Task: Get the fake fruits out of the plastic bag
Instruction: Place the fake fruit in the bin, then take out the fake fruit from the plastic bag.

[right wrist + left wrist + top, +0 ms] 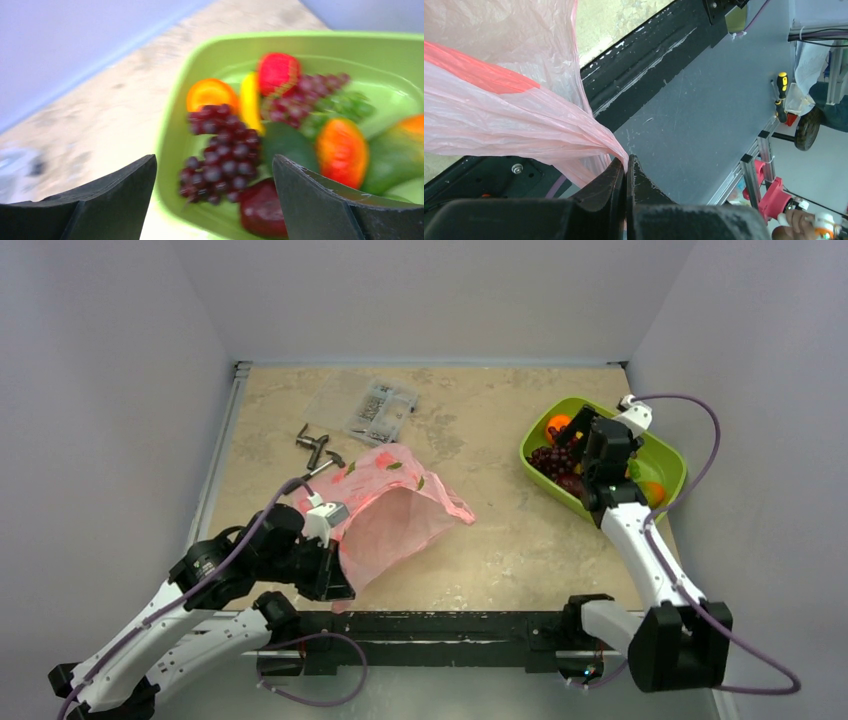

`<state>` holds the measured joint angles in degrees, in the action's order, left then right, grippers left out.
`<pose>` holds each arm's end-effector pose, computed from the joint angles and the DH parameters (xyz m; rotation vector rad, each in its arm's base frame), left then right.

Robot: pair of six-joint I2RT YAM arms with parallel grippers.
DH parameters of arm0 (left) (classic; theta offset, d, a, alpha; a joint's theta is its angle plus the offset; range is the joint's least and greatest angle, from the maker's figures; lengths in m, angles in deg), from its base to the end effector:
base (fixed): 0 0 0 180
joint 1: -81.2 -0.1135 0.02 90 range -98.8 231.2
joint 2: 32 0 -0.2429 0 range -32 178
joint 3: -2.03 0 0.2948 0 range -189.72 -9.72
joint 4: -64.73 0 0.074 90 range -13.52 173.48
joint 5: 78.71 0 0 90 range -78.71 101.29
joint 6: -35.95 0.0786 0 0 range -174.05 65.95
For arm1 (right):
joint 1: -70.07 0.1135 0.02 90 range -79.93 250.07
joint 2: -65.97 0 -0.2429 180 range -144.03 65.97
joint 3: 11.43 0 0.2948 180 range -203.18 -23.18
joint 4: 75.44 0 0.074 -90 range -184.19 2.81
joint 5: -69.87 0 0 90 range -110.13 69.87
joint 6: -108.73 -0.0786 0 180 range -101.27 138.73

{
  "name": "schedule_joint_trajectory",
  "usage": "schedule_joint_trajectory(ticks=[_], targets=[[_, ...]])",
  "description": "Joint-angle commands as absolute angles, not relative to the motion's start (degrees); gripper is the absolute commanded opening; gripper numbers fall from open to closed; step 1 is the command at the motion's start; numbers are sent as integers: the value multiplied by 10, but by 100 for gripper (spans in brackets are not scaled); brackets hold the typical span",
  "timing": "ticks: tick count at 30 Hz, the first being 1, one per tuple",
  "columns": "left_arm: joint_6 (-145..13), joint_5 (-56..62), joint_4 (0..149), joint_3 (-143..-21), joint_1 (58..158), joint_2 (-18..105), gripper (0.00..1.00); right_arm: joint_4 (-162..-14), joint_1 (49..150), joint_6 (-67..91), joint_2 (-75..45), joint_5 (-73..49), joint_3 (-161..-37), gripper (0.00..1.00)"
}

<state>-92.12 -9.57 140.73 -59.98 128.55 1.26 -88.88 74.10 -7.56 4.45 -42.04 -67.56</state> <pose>0.0983 -0.1480 0.2802 0.4020 2.6086 -1.0550 0.3380 -0.0056 0.2519 0.6109 1.7726 0.0005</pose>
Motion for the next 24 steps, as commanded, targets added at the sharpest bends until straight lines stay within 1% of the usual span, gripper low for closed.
schedule_joint_trajectory(ticks=[1,5,7,9,12,14,17,20,24], targets=[[-894,-106,1422,-617,1288,6,0,-824,857,-21,94,-286,-683,86],[-892,-91,1432,-624,1288,9,0,-819,1009,-1,67,-224,-724,86],[-894,-88,1429,-629,1288,6,0,-805,1078,-8,55,-204,-728,84],[-896,-85,1428,-629,1288,2,0,-783,1150,-4,45,-203,-728,80],[-898,-80,1431,-626,1288,-2,0,-753,1267,19,30,-230,-731,77],[-897,-78,1436,-627,1288,-1,0,-735,1323,30,10,-249,-730,71],[-900,-71,1441,-629,1288,0,0,-686,1377,33,-12,-262,-706,63],[-904,-59,1443,-636,1288,3,0,-630,1399,26,-55,-256,-683,61],[-904,-65,1431,-655,1288,21,0,-552,1402,15,-146,-261,-675,60]])
